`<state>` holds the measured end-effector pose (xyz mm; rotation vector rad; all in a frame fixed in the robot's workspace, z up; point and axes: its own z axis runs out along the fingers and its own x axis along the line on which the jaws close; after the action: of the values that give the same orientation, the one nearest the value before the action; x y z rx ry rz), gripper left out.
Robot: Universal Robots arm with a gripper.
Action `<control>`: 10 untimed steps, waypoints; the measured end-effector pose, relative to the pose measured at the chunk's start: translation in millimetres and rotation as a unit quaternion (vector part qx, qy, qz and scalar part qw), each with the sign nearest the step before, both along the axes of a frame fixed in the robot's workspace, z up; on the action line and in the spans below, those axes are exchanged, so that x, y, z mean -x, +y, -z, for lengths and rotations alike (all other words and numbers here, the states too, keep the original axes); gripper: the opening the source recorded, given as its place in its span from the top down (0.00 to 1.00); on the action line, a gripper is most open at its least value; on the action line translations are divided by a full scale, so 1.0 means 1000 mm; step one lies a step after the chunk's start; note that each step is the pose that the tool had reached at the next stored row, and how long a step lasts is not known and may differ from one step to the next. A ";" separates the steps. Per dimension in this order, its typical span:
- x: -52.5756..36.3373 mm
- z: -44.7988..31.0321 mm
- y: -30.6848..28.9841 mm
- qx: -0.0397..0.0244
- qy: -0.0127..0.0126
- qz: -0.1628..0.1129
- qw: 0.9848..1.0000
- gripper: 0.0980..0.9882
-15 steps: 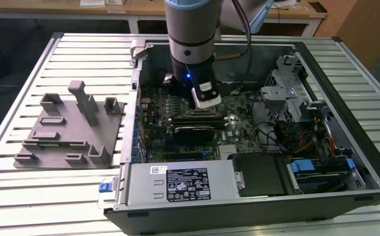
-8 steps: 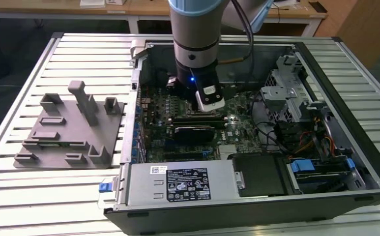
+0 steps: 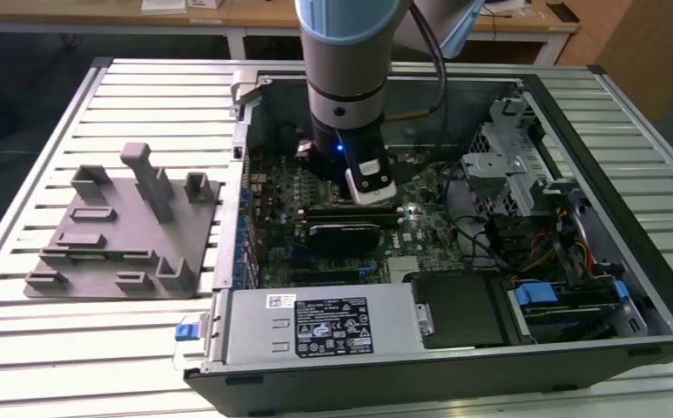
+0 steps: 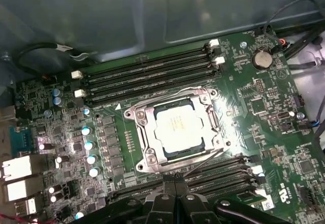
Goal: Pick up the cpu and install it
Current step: 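Install the second cpu locking lever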
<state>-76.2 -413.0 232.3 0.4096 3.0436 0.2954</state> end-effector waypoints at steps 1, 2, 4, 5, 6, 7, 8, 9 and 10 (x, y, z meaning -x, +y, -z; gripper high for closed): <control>0.0004 0.0013 -0.0002 0.000 0.000 0.000 1.000 0.99; 0.0009 0.0026 -0.0005 -0.001 0.000 0.000 1.000 0.99; 0.0025 0.0052 -0.0012 -0.001 0.000 0.000 1.000 0.99; 0.0035 0.0062 -0.0014 -0.002 0.000 0.000 1.000 0.99; 0.0046 0.0071 -0.0017 -0.003 0.000 0.000 1.000 0.99; 0.0058 0.0080 -0.0019 -0.004 0.000 0.000 1.000 0.99; 0.0071 0.0089 -0.0021 -0.005 0.000 0.000 1.000 0.99; 0.0083 0.0097 -0.0022 -0.006 0.000 0.000 1.000 0.99; 0.0096 0.0106 -0.0024 -0.007 0.000 0.000 1.000 0.99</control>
<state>-85.8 -415.4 221.7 0.4104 3.0433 0.3176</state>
